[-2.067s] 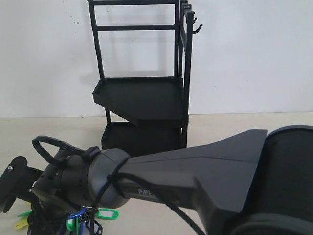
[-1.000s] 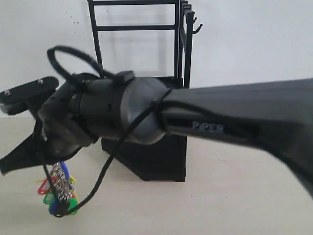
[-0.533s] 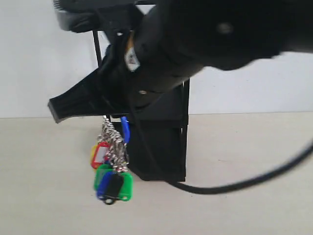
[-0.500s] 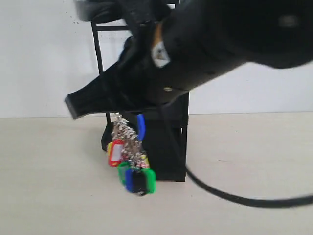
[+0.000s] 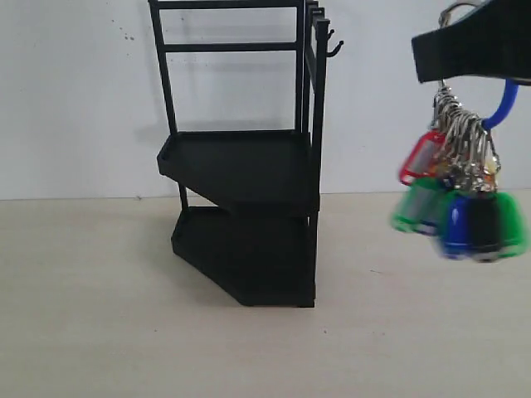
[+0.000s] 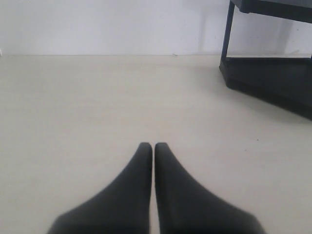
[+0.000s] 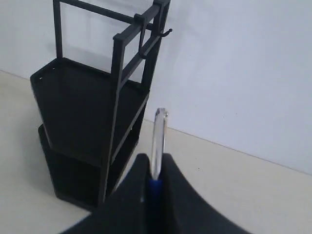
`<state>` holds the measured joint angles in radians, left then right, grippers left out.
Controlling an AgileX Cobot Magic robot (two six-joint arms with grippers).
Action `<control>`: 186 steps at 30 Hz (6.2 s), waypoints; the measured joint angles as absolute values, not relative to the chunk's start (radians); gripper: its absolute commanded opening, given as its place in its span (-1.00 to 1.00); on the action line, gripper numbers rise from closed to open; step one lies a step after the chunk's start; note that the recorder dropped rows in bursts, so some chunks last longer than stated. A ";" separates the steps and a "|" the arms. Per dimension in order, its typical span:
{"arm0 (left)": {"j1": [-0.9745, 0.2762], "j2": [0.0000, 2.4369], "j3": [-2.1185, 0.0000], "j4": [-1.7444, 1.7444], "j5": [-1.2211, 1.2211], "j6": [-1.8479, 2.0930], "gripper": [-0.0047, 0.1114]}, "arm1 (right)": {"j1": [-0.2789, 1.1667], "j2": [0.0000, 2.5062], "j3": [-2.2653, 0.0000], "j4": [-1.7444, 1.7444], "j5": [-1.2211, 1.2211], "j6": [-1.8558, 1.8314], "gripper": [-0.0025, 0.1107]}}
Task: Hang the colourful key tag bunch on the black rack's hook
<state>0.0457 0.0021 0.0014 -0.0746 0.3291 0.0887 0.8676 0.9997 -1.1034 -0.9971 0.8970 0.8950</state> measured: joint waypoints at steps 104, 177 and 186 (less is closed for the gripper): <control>0.046 0.002 0.001 -0.075 0.329 0.089 -0.84 | 0.486 1.655 -1.467 -0.891 0.478 0.788 -0.96; 0.046 0.002 0.001 -0.075 0.329 0.089 -0.84 | 0.488 0.483 -0.427 -0.405 0.706 0.631 -0.96; 0.046 0.002 0.001 -0.075 0.329 0.089 -0.84 | 0.374 0.255 -0.370 -0.404 0.533 0.631 -0.96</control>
<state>0.0457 0.0021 0.0014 -0.0746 0.3291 0.0887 0.3745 0.2552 -0.3701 -0.4043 0.5335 0.6306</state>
